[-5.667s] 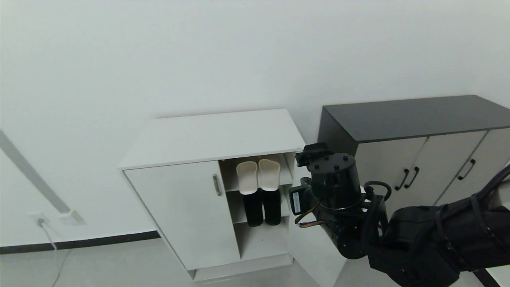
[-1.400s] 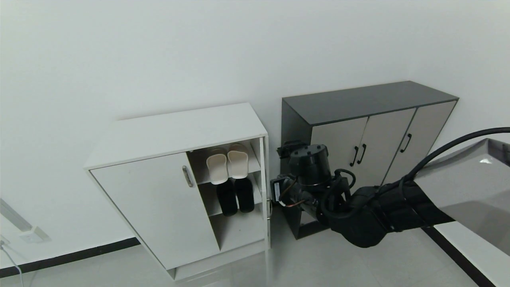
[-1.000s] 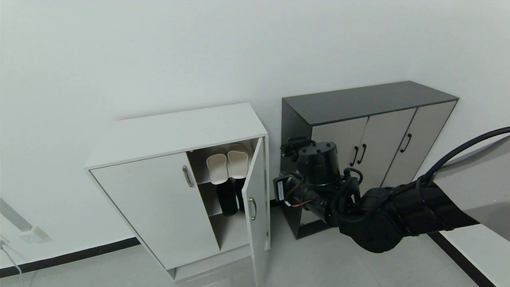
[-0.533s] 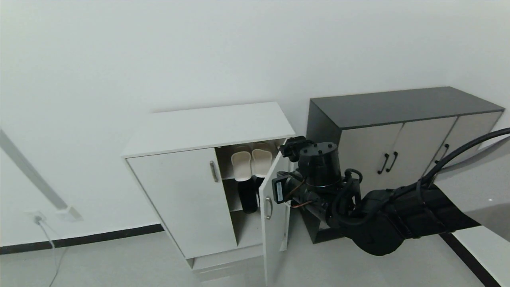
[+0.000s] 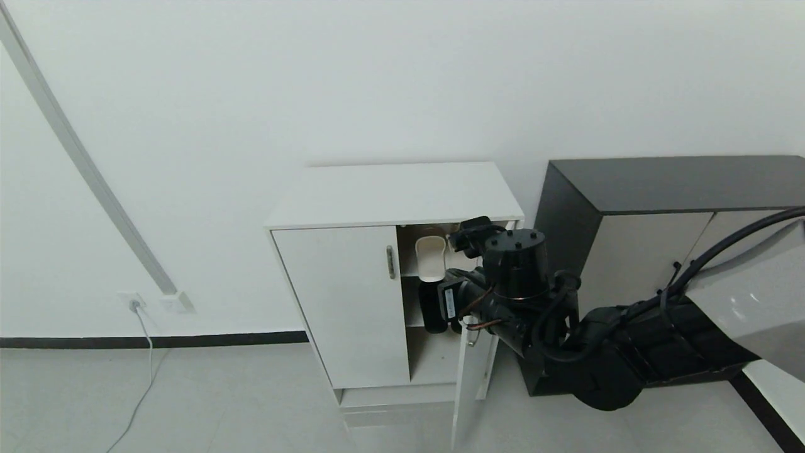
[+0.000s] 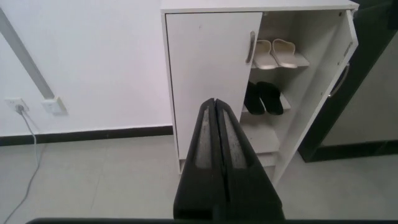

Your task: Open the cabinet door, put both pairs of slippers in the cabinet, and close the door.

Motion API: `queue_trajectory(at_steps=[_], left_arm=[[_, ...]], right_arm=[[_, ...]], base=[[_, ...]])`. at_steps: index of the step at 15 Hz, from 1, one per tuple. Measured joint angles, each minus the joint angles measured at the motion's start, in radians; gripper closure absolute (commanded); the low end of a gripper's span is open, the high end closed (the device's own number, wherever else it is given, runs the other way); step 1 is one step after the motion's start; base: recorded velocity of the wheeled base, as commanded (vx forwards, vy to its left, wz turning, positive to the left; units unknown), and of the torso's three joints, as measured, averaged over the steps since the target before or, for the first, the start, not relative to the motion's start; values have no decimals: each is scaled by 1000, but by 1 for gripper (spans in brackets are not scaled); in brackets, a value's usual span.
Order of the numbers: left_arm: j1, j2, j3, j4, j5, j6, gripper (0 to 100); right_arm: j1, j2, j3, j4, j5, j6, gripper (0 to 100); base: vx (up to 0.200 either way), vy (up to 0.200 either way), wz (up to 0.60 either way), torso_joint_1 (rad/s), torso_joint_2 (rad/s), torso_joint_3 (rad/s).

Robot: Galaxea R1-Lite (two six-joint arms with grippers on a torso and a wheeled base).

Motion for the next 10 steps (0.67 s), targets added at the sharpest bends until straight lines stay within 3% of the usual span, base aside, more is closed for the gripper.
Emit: queue_trajectory(at_steps=[4, 8, 10], left_arm=[[0, 0, 0, 0, 0, 0, 100], [0, 0, 0, 0, 0, 1, 100], [0, 0, 0, 0, 0, 1, 100]], right_arm=[[-22, -48, 76, 38, -21, -15, 100], [-39, -119, 241, 43, -12, 5, 100], [-41, -135, 299, 11, -13, 17, 100]], base=[[0, 0, 0, 0, 0, 0], [0, 0, 0, 0, 0, 0], [200, 0, 0, 2, 10, 5]])
